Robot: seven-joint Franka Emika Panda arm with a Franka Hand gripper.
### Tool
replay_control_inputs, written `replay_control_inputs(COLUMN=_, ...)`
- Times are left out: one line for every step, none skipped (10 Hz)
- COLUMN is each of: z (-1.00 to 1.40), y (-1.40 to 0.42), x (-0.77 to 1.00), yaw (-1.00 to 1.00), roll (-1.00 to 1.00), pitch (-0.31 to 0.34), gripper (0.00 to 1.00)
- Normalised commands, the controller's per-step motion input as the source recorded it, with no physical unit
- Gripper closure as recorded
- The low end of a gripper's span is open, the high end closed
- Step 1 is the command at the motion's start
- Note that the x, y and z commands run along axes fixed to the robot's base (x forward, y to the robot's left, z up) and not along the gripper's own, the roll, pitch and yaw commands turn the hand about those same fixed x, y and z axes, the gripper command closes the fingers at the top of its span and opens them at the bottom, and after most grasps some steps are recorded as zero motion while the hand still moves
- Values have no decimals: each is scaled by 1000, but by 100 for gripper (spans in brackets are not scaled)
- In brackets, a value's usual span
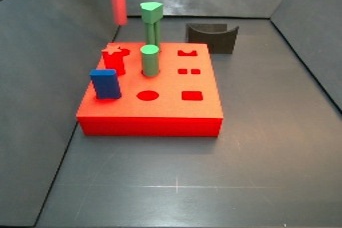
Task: Pick up the hexagon object. Move up. Move to above the board. Insert the hexagon object.
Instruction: Move to above the board.
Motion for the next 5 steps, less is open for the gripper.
replay_control_inputs(z=1000, y=-73, x=-275, yaw=-199, roll=1, pitch=-12, gripper=100)
replay_control_inputs(z=989, y=-45, x=-206, yaw=-103, roll=33, pitch=0, gripper=100)
replay_control_inputs(z=877, y=-32, x=-161, yaw=-81, roll=39, pitch=7, gripper=100)
replay_control_inputs(z=641, y=-13, x=-86, yaw=-52, roll=42, pitch=23, gripper=100)
replay_control_inputs(z=527, y=-3, x=-57, yaw=-43, roll=46, pitch=38, gripper=100)
